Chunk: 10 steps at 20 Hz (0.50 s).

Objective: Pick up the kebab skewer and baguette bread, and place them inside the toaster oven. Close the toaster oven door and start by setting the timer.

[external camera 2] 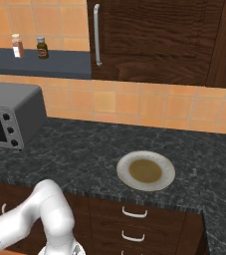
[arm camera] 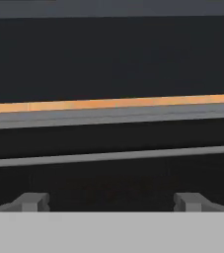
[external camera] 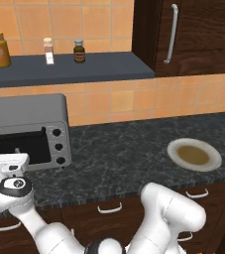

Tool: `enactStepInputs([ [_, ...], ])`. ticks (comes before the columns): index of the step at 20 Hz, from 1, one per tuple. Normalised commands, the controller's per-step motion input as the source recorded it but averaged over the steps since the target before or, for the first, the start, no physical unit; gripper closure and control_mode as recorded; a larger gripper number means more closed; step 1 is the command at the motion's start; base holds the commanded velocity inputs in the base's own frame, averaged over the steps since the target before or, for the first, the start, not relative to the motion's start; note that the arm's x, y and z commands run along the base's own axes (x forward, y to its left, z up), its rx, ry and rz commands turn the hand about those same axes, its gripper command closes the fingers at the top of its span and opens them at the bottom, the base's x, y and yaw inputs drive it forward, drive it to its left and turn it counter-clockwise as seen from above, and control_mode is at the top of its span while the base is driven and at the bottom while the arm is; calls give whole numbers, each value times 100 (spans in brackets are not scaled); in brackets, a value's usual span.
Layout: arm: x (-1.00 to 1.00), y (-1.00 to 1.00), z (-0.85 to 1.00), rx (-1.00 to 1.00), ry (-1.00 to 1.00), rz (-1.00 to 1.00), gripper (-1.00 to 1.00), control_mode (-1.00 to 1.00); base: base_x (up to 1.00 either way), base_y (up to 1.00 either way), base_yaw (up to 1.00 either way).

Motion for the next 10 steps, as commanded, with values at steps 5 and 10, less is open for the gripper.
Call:
enactStepInputs([
  [5, -12, -97, 2, 0, 0, 0, -100, -100, 0, 0, 0],
  [10, -23, -86, 0, 0, 0, 0, -100, -100, 0, 0, 0],
])
